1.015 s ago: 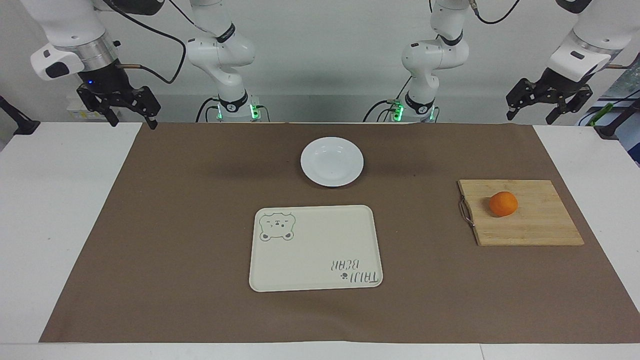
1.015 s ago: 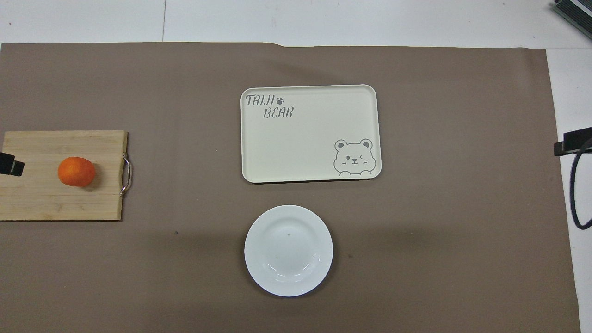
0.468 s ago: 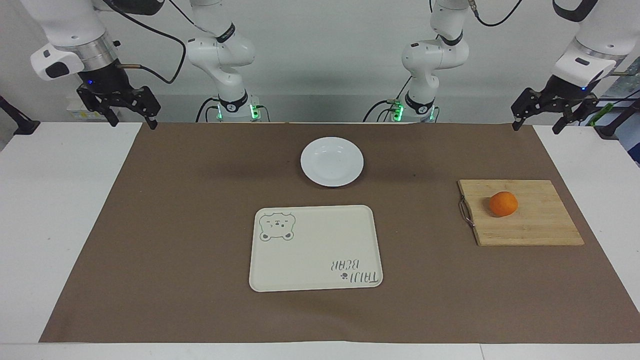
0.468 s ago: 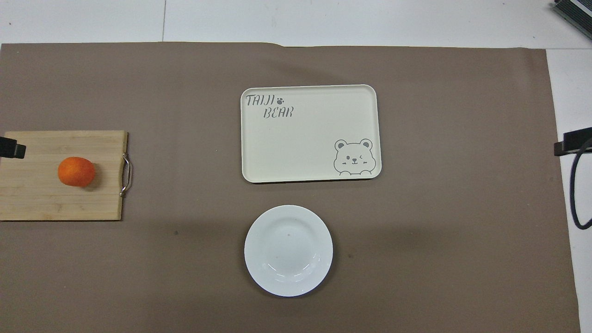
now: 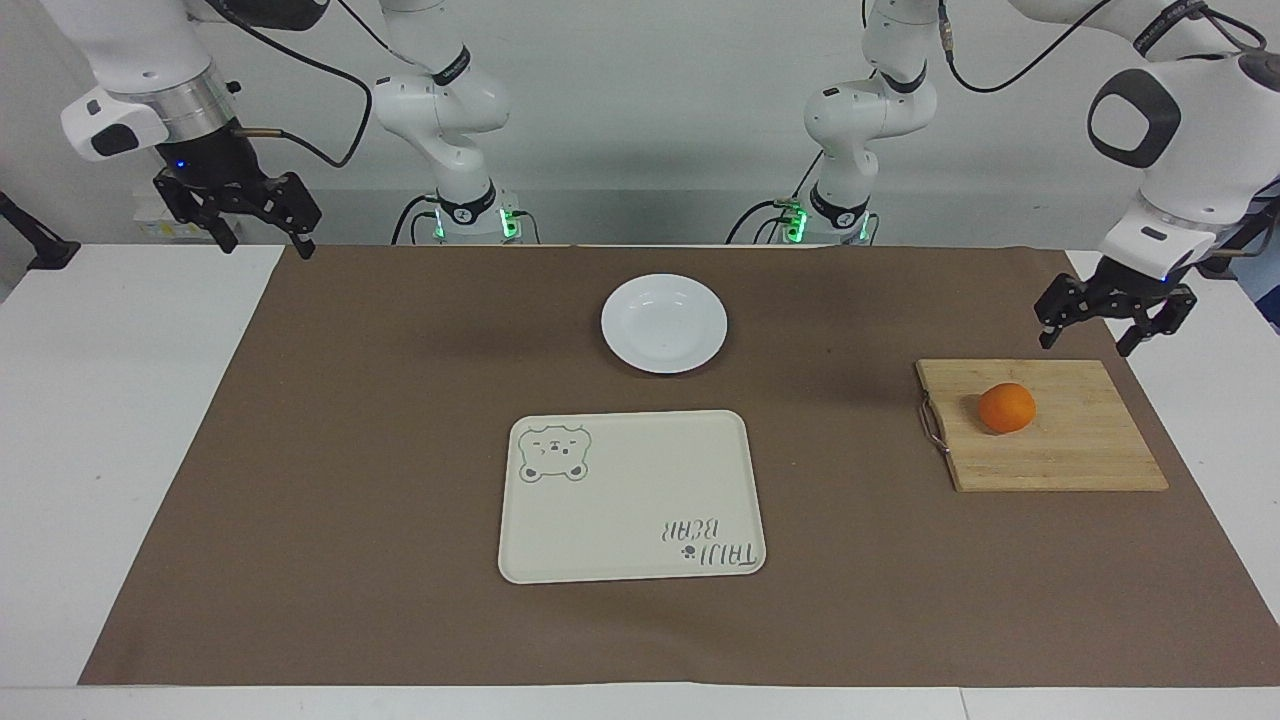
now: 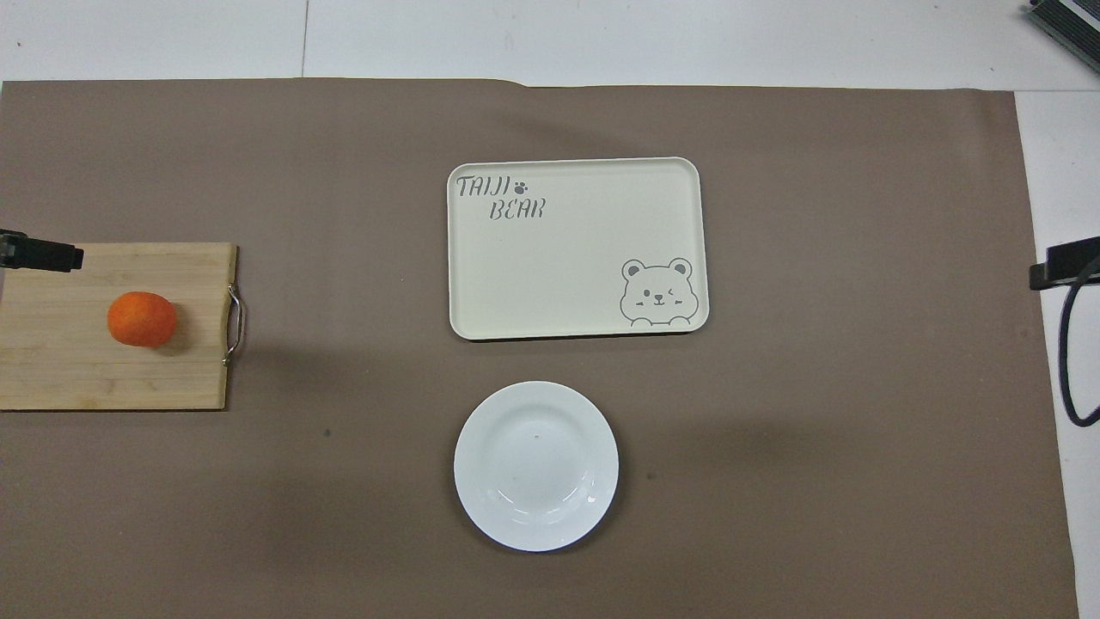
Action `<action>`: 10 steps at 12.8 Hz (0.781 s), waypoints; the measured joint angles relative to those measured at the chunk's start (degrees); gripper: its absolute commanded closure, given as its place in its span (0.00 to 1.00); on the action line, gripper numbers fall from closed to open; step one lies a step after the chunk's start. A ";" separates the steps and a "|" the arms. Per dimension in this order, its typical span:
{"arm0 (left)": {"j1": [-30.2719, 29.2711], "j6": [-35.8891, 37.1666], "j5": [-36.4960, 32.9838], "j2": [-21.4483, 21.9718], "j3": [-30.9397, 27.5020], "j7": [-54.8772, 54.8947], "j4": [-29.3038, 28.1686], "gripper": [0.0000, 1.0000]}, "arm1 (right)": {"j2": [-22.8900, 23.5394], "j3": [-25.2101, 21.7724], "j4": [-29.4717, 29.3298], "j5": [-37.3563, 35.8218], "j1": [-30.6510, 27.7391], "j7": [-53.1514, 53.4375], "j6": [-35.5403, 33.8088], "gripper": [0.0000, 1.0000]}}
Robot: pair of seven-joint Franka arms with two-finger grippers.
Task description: Place orange and plate with both arms
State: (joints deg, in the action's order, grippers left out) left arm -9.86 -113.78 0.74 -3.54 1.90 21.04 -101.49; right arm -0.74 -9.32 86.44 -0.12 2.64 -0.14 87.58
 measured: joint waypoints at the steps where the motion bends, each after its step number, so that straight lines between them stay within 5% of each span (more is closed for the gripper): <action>1: -0.42 -1.78 0.00 -1.39 -0.02 0.13 -0.17 0.00 | 0.00 0.00 0.00 0.00 0.00 0.00 0.00 0.00; 6: -2.45 -5.28 0.00 -7.27 -0.08 0.25 -1.02 0.00 | 0.00 0.00 0.00 0.00 0.00 0.00 0.00 0.00; 10: -3.21 -15.67 0.00 -9.32 -0.10 0.16 -8.53 0.00 | 0.00 0.00 0.00 0.00 0.00 0.00 0.00 0.00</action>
State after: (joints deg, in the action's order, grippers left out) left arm -13.07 -129.44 0.74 -12.86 1.80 21.19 -110.02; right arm -0.74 -9.32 86.44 -0.12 2.64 -0.14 87.58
